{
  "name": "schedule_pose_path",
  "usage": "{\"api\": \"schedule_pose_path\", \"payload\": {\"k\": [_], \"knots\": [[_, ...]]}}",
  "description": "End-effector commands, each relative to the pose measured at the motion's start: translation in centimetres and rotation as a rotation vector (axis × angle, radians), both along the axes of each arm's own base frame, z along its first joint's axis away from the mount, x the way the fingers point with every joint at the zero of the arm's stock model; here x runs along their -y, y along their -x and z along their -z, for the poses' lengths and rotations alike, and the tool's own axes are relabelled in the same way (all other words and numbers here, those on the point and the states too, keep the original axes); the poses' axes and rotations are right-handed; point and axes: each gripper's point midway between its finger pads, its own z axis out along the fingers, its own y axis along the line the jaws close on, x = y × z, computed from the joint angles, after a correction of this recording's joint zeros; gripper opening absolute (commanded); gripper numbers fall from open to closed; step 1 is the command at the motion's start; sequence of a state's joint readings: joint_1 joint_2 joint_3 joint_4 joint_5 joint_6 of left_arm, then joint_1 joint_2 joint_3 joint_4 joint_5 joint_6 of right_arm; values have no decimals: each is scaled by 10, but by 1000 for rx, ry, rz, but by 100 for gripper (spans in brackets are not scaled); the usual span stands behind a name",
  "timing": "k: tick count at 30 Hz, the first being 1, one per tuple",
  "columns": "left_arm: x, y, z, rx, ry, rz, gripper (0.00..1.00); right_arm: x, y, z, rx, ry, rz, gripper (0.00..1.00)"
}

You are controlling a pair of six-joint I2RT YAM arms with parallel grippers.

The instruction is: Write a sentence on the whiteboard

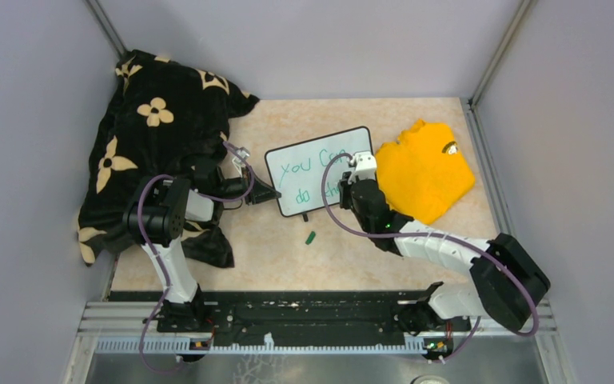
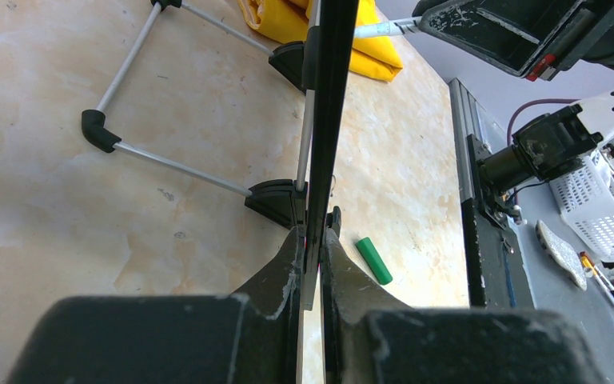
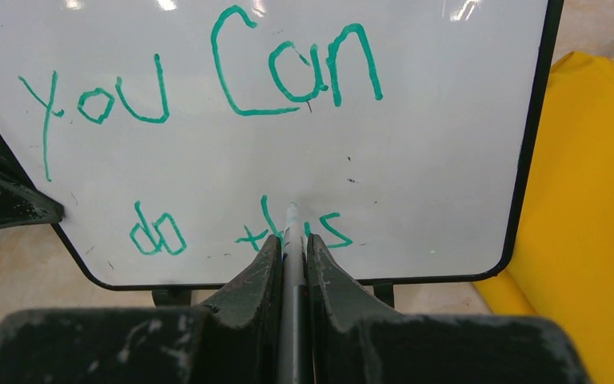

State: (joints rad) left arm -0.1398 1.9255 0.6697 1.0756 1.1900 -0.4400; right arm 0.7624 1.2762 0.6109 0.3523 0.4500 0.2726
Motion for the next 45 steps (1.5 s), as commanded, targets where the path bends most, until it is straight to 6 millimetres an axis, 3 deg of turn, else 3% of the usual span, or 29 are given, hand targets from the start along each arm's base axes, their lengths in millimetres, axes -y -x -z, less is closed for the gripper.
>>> {"api": "schedule_pose_path", "payload": {"k": [1, 35, 38, 45], "knots": [[3, 5, 21, -93, -29, -11, 0, -8, -15, -32, 70, -68, 20, 0], [3, 5, 21, -94, -31, -12, 0, 0, -18, -5, 18, -13, 71, 0], [3, 5, 21, -96, -31, -12, 0, 1, -18, -9, 22, -22, 71, 0], [3, 5, 21, -96, -31, -12, 0, 2, -6, -45, 67, -108, 42, 0]]}}
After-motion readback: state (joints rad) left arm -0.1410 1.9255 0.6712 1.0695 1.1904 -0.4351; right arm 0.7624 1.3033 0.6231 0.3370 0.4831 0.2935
